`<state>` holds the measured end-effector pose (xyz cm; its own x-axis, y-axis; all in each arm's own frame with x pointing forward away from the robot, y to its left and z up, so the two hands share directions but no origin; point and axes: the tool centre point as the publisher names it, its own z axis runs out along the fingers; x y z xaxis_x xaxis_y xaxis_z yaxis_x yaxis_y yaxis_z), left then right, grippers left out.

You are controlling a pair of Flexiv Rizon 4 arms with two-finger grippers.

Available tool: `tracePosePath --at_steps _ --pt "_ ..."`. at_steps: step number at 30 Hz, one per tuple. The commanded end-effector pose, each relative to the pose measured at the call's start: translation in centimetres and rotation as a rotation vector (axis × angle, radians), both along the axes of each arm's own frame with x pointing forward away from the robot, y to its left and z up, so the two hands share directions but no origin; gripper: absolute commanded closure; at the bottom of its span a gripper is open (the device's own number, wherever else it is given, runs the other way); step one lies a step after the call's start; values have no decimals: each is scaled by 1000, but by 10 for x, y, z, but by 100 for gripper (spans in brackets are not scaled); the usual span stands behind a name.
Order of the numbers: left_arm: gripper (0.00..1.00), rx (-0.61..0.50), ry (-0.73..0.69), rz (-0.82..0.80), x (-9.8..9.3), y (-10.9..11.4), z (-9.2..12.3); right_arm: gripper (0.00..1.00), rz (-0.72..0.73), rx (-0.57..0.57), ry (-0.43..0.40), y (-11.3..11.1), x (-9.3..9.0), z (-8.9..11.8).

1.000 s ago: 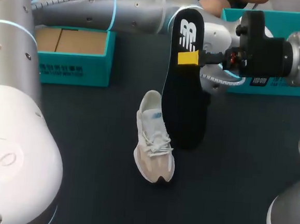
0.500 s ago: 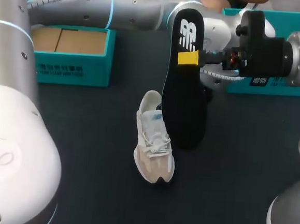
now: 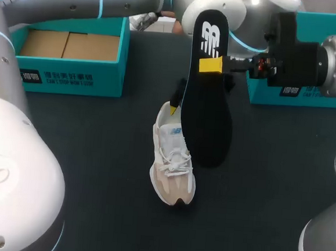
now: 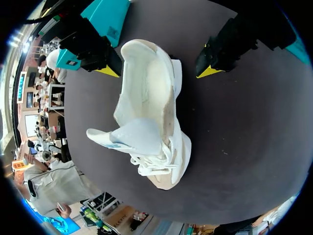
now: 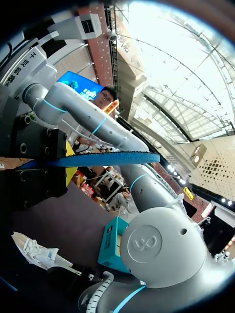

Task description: Take the shoe out of the shoebox, open the shoe tongue, remove and reinsert the insole, then place the shoe into the shoebox

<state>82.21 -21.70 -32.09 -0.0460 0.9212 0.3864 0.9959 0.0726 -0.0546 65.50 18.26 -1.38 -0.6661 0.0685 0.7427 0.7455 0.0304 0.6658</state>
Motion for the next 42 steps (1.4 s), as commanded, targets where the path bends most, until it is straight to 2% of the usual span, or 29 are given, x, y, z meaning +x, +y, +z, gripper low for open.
tracePosePath --at_steps 1,11,15,23,30,42 --pt "0 -82 -23 18 4 14 16 100 -3 0 0 2 -1 -1" --pt "0 -197 -58 62 20 35 38 100 -3 0 0 2 -1 -1" --pt "0 -271 -77 45 23 41 53 100 -3 0 0 2 -1 -1" --pt "0 -391 -115 4 27 43 85 100 -3 0 0 2 -1 -1" --pt "0 -448 -140 45 30 47 103 100 -3 0 0 2 -1 -1" --pt "0 -453 -122 58 33 47 105 100 -3 0 0 2 -1 -1"
